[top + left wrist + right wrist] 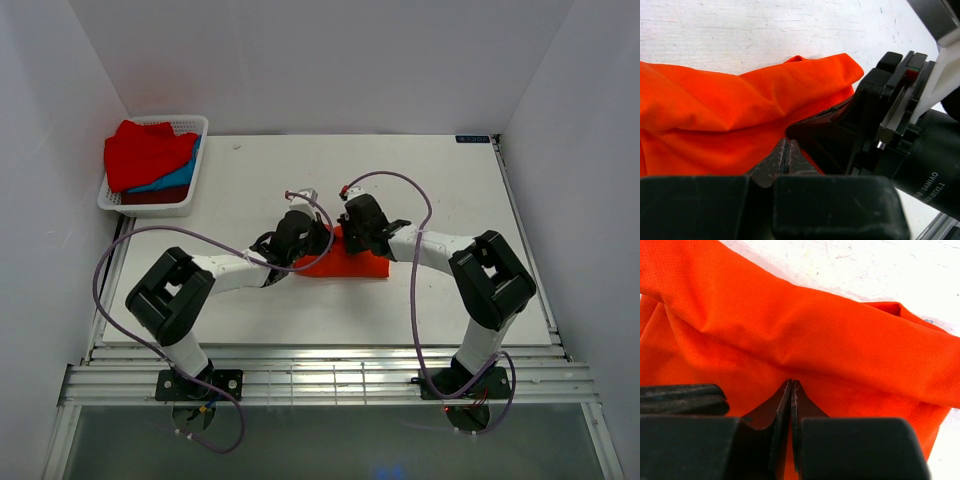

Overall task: Fold and stack the t-shirts
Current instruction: Fold the tshirt

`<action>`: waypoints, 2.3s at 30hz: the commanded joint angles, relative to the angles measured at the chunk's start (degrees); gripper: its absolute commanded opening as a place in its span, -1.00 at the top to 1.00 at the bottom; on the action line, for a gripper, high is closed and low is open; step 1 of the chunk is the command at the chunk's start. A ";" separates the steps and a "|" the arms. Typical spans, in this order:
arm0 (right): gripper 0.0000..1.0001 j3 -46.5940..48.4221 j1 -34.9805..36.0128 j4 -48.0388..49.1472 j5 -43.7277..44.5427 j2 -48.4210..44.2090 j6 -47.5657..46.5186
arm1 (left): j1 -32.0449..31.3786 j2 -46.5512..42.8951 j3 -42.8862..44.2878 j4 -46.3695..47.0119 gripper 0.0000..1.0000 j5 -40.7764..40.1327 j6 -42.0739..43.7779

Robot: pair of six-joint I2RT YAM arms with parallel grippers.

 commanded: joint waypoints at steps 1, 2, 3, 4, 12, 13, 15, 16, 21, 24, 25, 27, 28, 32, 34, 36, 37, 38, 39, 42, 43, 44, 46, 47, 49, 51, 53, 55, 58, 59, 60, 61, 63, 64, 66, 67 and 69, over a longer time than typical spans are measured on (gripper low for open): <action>0.84 2.44 -0.05 2.90 -1.95 0.50 0.80 | -1.15 0.67 -0.26 3.43 1.00 1.89 -1.15; 0.84 2.53 -0.05 2.81 -1.86 0.85 0.63 | -1.41 0.93 -0.52 3.96 1.00 2.24 -1.15; 0.85 2.61 -0.05 2.90 -1.86 1.20 0.63 | -1.68 1.37 -0.61 4.05 1.00 2.25 -1.15; 0.85 3.05 -0.05 2.81 -1.77 1.55 0.63 | -2.20 1.72 -0.70 4.23 1.00 2.25 -1.32; 0.85 7.00 -0.05 2.37 -1.33 5.33 -0.25 | -4.76 5.77 -3.16 6.51 1.00 2.51 -2.82; 0.84 7.62 -0.05 2.37 -1.16 5.77 -0.43 | -5.02 6.20 -3.51 6.77 1.00 2.42 -2.99; 0.85 9.29 -0.05 2.37 -0.46 7.08 -0.87 | -5.20 7.34 -4.21 7.22 1.00 2.51 -3.08; 0.85 10.08 -0.05 2.37 -0.02 7.53 -1.13 | -5.28 7.70 -4.39 7.30 1.00 2.51 -3.17; 0.84 17.89 -0.22 -0.70 5.34 10.87 -3.15 | -5.90 9.54 -5.62 8.09 1.00 2.42 -3.35; 0.85 23.86 -0.66 -2.45 9.99 12.19 -5.43 | -6.42 9.99 -6.59 8.36 1.00 2.16 -3.70; 0.85 25.36 -0.92 -2.98 11.14 12.45 -6.57 | -6.60 10.08 -7.11 8.53 1.00 1.99 -3.79; 0.85 28.70 -1.19 -4.48 13.25 12.63 -7.46 | -6.86 10.08 -7.29 8.80 1.00 1.99 -3.87; 0.84 28.98 -1.28 -5.09 13.70 12.28 -7.72 | -6.87 9.90 -7.29 8.89 1.00 1.81 -3.70; 0.81 23.55 -1.28 -4.57 13.70 5.19 -6.77 | -6.87 7.45 -5.98 8.62 1.00 0.93 -1.77; 0.60 17.51 -1.28 -3.96 12.83 1.83 -6.06 | -6.87 5.34 -5.01 6.88 1.00 0.23 -0.80; 0.31 13.45 -1.28 -3.87 12.38 -3.09 -4.92 | -6.95 2.09 -2.39 4.42 1.00 -2.04 0.95; 0.22 9.68 -1.28 -3.78 11.95 -4.50 -4.56 | -6.95 0.95 -1.24 1.10 1.00 -3.19 1.48; 0.13 7.91 -1.28 -3.78 11.07 -7.21 -4.39 | -6.95 -0.02 -0.18 -1.02 1.00 -4.51 2.70; -0.06 6.24 -1.19 -3.78 10.45 -8.54 -4.12 | -6.95 -2.03 1.83 -2.87 0.74 -6.09 3.24; -0.42 0.69 -1.45 -4.04 8.52 -12.76 -3.07 | -6.87 -5.55 4.30 -9.73 -0.12 -11.54 4.38; -0.50 -0.36 -1.97 -4.13 7.38 -13.47 -2.81 | -6.78 -6.26 4.83 -13.31 -0.69 -14.42 4.13; -0.64 -2.20 -2.33 -4.04 4.50 -14.78 -2.72 | -6.78 -6.88 5.18 -15.18 -0.82 -15.58 4.21; -0.81 -3.79 -3.82 -3.78 1.67 -15.41 -2.19 | -5.73 -8.02 5.10 -17.92 -0.95 -17.61 4.12; -0.85 -4.58 -4.26 -3.69 -0.43 -15.84 -2.10 | -5.29 -8.29 4.49 -18.01 -0.96 -17.18 4.21; -0.86 -6.70 -6.01 -3.08 -2.29 -15.76 -2.01 | -2.39 -8.38 2.13 -16.35 -0.96 -14.90 3.95; -0.89 -8.36 -7.94 -2.46 -6.24 -15.32 -2.19 | -0.81 -7.94 0.97 -14.85 -0.85 -11.64 4.03; -0.90 -9.68 -9.36 -1.06 -10.79 -15.41 -2.19 | -0.71 -6.80 0.09 -12.92 -0.71 -9.98 4.56; -0.91 -11.44 -11.20 0.08 -12.22 -15.76 -2.01 | -0.71 -5.40 0.00 -11.51 -0.63 -8.39 4.13; -0.92 -13.37 -13.31 0.70 -13.10 -16.28 -2.19 | -0.71 -3.82 0.18 -10.19 -0.54 -6.46 3.42; -0.92 -13.90 -14.01 1.05 -14.32 -16.37 -2.10 | -0.71 -2.94 0.09 -9.75 -0.52 -6.02 3.33; -0.92 -14.43 -15.33 1.58 -15.12 -16.55 -2.10 | -0.71 -2.50 -0.08 -8.96 -0.51 -5.49 3.25; -0.93 -15.74 -16.21 1.67 -16.09 -16.46 -2.01 | -0.71 -2.23 -0.26 -8.87 -0.50 -5.40 3.24; -0.93 -16.63 -18.40 4.65 -19.69 -16.03 -1.49 | -0.71 -0.91 -0.35 -8.87 -0.49 -6.01 3.16; -0.93 -17.07 -19.02 5.35 -20.66 -15.07 -1.31 | -0.71 -0.39 -0.35 -8.95 -0.48 -6.36 3.24; -0.93 -18.12 -20.25 7.55 -23.91 -14.01 -0.87 | -0.71 0.67 -0.44 -10.00 -0.46 -7.24 2.81; -0.93 -18.48 -20.52 8.43 -25.92 -12.70 -0.61 | -0.71 1.11 -0.26 -10.71 -0.45 -7.68 2.54; -0.93 -18.74 -21.05 10.36 -27.86 -11.46 0.18 | -0.71 2.51 0.70 -13.42 -0.44 -8.73 1.41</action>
